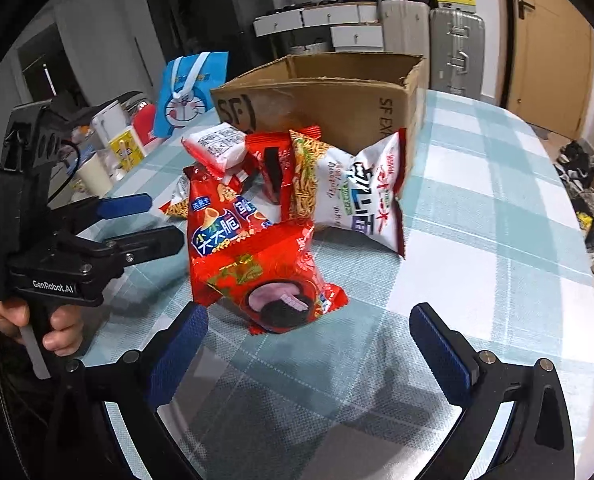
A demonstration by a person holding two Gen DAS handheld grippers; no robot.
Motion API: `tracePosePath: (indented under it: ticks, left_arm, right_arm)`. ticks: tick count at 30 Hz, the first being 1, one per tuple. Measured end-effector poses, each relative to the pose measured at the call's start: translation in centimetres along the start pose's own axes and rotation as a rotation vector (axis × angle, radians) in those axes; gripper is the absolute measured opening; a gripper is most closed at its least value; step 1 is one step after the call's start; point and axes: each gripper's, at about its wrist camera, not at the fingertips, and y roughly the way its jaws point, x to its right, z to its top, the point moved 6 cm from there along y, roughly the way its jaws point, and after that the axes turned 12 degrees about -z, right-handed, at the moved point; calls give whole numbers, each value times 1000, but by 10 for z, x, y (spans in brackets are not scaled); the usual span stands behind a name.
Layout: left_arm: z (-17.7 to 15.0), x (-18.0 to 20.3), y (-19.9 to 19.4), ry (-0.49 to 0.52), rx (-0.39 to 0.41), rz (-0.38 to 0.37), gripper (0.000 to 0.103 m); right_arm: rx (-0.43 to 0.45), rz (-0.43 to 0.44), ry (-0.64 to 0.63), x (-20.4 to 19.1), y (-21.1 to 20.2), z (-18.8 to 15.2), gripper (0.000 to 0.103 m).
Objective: Organize snacks
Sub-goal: 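Grasp the red Oreo pack with the right gripper while the left grasps a small red bag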
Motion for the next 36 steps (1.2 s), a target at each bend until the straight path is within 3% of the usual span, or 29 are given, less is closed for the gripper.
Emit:
tracePosePath:
  ticks: [10,14,17,22,31,36]
  left_arm:
    - [1,-3,11,-18,-14,-3,102]
    - [1,-5,14,-21,-19,-1,102]
    - [2,-4,14,-17,-26,-12,102]
    - [-1,5,11,2,-33,-34,102]
    - [-2,18,24,-26,-73,-112,99]
    - [0,17,41,-106,-130,-157,84]
  right_arm:
    - [6,-4,-48,-5,16,11,100]
    - [1,11,-54,-6,20,13,82]
    - [8,34,-29,-6,21,15,75]
    - [24,92,24,-5,20,14,47]
    - [69,69,80,9,7,14,44]
    - [81,59,109,17,0,12,44]
